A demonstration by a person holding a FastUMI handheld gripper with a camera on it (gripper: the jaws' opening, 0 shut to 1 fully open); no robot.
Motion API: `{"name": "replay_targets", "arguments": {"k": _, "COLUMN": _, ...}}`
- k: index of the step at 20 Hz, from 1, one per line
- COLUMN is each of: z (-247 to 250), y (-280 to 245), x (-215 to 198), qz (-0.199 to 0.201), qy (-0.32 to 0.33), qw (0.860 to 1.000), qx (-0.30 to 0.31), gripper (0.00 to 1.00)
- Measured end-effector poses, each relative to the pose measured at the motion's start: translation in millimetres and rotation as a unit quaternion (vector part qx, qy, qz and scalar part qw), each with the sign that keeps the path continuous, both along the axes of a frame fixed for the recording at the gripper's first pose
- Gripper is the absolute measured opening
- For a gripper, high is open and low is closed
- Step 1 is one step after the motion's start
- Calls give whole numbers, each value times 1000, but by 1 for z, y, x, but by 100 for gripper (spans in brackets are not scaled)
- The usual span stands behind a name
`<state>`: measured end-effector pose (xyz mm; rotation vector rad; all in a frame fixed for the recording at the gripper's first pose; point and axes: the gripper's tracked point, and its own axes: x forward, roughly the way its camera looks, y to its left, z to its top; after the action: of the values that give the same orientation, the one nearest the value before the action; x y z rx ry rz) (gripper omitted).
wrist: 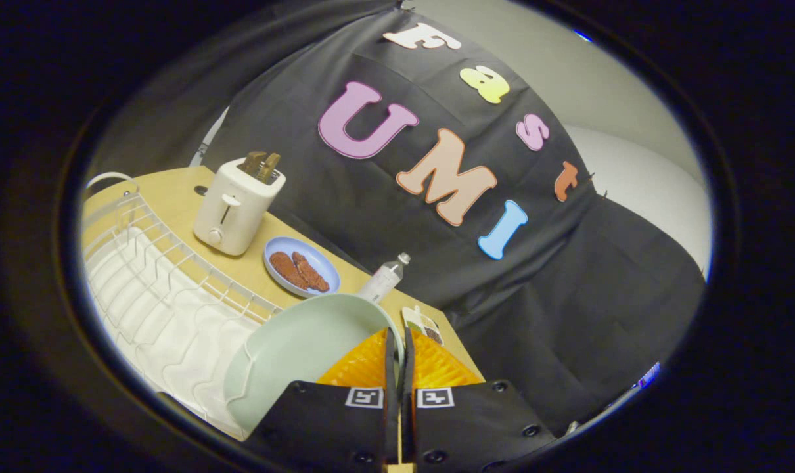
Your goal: Take the plate from the dish rack, then take the spoon from the basket and place it into the plate.
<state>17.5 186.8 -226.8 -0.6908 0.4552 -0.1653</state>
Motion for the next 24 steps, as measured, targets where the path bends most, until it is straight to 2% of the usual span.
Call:
{"name": "replay_targets", "arguments": {"k": 21, "z": 21, "y": 17, "x": 23, "qz": 31, "qy": 3, "qw": 1000, "qx": 7, "gripper": 5}}
{"name": "replay_targets", "arguments": {"k": 24, "z": 43, "y": 15, "x": 31, "qz": 35, "qy": -25, "qw": 999, "qx": -13, "gripper": 5}}
